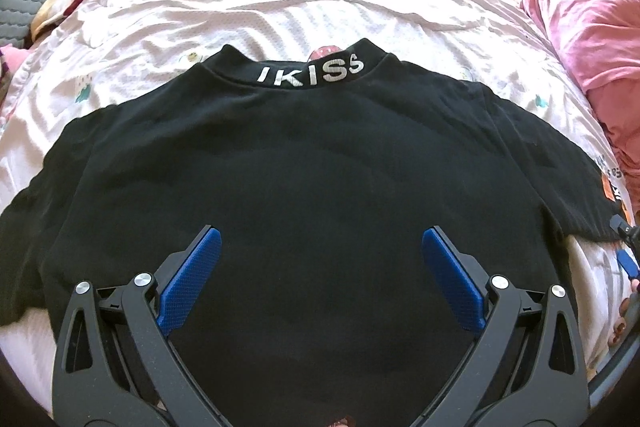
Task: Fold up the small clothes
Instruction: 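Grasp the orange cuff of a sweatshirt sleeve with the right tool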
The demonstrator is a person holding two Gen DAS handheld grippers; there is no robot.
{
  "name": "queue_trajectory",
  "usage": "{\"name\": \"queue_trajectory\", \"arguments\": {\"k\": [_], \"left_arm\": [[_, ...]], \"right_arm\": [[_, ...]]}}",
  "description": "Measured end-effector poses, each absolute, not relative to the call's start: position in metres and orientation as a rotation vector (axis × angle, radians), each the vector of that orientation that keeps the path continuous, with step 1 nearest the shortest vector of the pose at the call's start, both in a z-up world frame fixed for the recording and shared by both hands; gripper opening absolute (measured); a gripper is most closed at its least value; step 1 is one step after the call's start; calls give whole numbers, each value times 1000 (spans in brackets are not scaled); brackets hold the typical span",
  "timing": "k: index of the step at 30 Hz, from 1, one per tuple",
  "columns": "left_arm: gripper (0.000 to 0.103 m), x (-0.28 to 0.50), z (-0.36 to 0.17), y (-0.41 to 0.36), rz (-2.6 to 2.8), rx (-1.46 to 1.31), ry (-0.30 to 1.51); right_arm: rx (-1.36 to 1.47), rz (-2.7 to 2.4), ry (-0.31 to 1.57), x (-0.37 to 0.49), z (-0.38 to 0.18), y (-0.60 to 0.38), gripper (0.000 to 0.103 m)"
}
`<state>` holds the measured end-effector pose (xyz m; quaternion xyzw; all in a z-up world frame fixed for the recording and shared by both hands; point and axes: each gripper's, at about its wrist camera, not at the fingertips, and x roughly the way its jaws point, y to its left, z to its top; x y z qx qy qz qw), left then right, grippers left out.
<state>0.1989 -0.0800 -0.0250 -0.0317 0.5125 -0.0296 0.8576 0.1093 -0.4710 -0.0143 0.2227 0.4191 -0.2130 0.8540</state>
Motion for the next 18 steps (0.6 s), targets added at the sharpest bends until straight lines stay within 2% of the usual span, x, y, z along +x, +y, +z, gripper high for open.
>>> {"name": "queue_trajectory", "arguments": {"k": [12, 13, 15, 16, 17, 18], "left_arm": [[95, 236, -35, -89, -83, -94, 1091], [95, 239, -35, -89, -87, -102, 1093], [95, 245, -36, -90, -92, -119, 1094], [95, 248, -35, -89, -96, -129, 1095], [95, 249, -35, -88, -98, -137, 1093], [95, 249, -35, -87, -102, -150, 1091]], "right_arm": [[685, -459, 790, 125, -22, -530, 96], [695, -464, 786, 129, -23, -535, 93], [702, -489, 785, 133, -25, -544, 77], [710, -497, 780, 135, -26, -548, 73], [716, -506, 773, 137, -27, -552, 63], [721, -511, 765, 136, -26, -554, 49]]}}
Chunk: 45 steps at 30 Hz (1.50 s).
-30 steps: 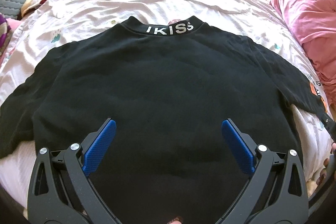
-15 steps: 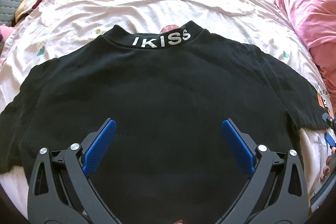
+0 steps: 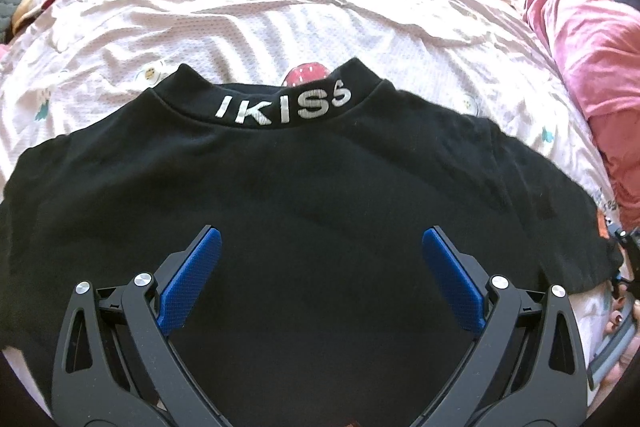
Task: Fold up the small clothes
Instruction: 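Grasp the orange cuff of a sweatshirt sleeve with the right tool, then fold the sleeve across the sweatshirt body with the right tool and release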
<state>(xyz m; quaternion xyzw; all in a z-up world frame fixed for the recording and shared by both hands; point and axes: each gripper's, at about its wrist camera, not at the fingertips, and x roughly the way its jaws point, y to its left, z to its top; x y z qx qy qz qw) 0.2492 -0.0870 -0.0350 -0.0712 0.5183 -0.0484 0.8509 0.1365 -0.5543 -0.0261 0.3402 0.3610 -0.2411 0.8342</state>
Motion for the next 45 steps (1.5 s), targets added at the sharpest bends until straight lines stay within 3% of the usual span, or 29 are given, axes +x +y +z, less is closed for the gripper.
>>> {"name": "queue_trajectory", "arguments": {"k": [3, 6, 25, 45], "left_arm": [[95, 247, -33, -83, -118, -197, 1086], [95, 243, -30, -79, -111, -204, 1079], [95, 206, 23, -6, -14, -275, 991], [95, 174, 25, 71, 36, -376, 965]], "right_arm": [[742, -456, 727, 136, -25, -555, 20], [699, -411, 675, 137, -14, -546, 18], [361, 38, 557, 163, 75, -384, 17], [164, 267, 673, 179, 64, -209, 17]]}}
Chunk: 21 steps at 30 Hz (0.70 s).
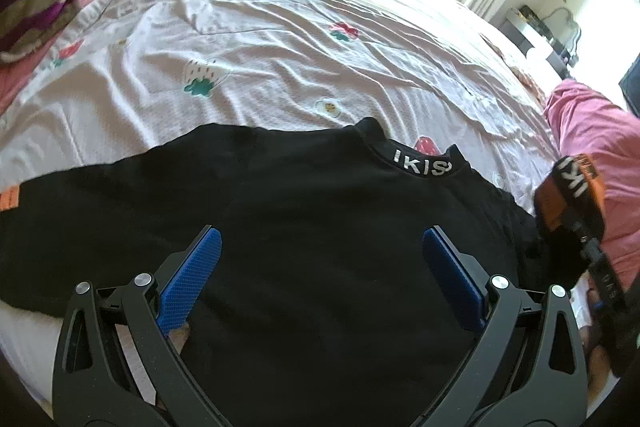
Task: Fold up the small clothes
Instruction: 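Fold the sleeve across the sweatshirt body with the right tool and release, then grasp the folded orange cuff with the left tool and lay it flat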
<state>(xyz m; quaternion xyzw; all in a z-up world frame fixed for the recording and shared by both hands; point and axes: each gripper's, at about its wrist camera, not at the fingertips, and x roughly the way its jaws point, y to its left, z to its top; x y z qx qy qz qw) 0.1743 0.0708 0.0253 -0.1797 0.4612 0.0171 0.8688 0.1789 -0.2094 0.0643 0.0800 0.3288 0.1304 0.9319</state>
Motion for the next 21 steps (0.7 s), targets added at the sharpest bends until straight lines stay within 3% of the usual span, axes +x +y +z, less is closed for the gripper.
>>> {"name": "queue_trajectory", "arguments": {"k": [4, 8, 18, 21], "left_arm": [[95, 170, 17, 87, 58, -428, 985], [95, 168, 10, 92, 36, -466, 1004], [92, 173, -23, 62, -107, -549, 1071], [71, 177, -29, 44, -165, -557, 1074]], "right_arm": [[145, 314, 709, 182, 56, -184, 24], [131, 384, 722, 177, 51, -168, 50], [172, 334, 753, 153, 44, -194, 50], [208, 291, 759, 147, 42, -215, 50]]}}
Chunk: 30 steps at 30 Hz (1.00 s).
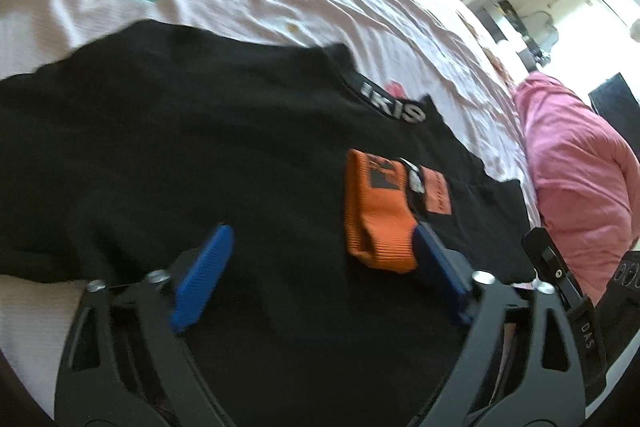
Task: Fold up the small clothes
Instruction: 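Grasp the folded orange cuff with the left tool and lay it flat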
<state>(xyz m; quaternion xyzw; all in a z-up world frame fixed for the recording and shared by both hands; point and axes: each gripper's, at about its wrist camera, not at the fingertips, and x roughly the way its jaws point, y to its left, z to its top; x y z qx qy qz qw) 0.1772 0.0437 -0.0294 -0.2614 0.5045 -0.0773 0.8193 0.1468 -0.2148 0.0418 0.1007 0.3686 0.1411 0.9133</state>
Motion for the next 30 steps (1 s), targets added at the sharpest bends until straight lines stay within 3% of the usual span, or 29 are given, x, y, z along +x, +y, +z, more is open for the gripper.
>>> {"name": "queue_trajectory", "arguments": {"k": [1, 2, 9, 11, 16, 30], "left_arm": [[59, 180, -33, 38, -196, -586, 1081], [57, 181, -35, 35, -212, -606, 1086], [55, 196, -43, 7, -241, -633, 1102], [24, 200, -43, 1, -232, -612, 1092], [1, 196, -22, 3, -291, -596, 998], [0, 157, 47, 44, -267, -572, 809]], "right_arm": [[219, 276, 760, 144, 41, -222, 50], [225, 265, 760, 142, 41, -226, 51], [295, 182, 743, 126, 42, -266, 52], [320, 166, 739, 122, 43, -274, 52], [318, 136, 725, 111, 45, -284, 52], [332, 115, 760, 101, 35, -289, 52]]}}
